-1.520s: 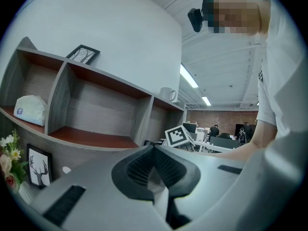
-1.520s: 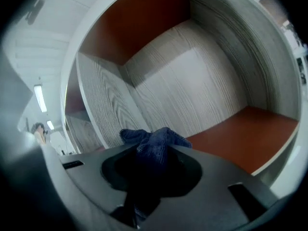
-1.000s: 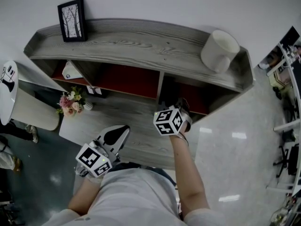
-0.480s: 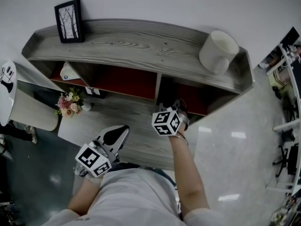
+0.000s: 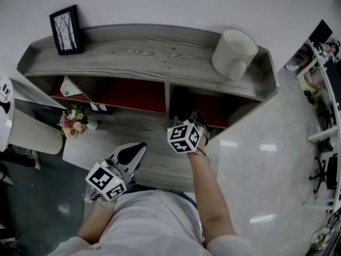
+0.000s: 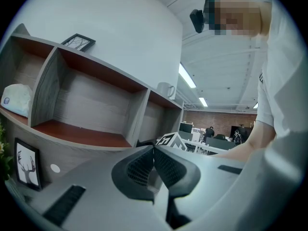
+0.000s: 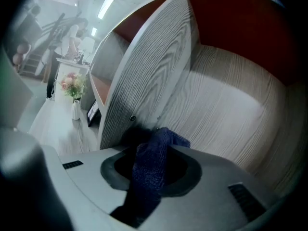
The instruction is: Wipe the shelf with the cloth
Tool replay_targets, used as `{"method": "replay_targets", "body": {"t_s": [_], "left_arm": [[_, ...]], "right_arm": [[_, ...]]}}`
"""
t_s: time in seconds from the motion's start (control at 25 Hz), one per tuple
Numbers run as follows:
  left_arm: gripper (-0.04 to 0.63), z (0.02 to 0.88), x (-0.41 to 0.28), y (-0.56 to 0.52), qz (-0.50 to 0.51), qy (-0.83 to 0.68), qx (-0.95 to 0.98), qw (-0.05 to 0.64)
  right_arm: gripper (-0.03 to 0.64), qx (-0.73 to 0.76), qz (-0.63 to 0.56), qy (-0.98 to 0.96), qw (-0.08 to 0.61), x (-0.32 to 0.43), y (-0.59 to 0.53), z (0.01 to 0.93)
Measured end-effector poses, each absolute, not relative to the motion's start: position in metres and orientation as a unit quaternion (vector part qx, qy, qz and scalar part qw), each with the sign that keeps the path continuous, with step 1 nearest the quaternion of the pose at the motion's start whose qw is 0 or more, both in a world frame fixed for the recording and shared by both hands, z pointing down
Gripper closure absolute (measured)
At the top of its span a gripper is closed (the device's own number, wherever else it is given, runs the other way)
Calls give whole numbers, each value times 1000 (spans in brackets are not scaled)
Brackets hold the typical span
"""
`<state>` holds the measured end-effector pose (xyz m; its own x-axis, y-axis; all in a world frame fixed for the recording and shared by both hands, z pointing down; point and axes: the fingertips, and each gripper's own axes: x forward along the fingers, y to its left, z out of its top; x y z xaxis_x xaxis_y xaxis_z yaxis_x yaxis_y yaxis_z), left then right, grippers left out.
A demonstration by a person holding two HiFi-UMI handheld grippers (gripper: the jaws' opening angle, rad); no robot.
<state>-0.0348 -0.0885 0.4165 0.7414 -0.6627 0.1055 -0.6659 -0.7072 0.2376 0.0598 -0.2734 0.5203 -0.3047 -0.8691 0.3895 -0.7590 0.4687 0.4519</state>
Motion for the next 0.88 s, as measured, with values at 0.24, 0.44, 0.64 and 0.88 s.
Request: {"method": "replay_targets", "body": {"t_s": [0.24, 0.44, 0.64, 0.88], "left_arm": [[580, 415, -31, -91, 8, -354, 926, 129], [580, 417, -32, -92, 10, -354, 926, 131], [580, 420, -30, -93, 11, -348, 928, 134], [580, 423, -23, -93, 12, -336, 932, 138]], "right_arm": [[520, 514, -92, -798, 301, 63, -272, 520], [520, 530, -88, -786, 306, 77, -264, 520], [520, 545, -65, -781, 298, 103, -258, 521], [520, 580, -39, -758, 296, 153, -251, 522]]}}
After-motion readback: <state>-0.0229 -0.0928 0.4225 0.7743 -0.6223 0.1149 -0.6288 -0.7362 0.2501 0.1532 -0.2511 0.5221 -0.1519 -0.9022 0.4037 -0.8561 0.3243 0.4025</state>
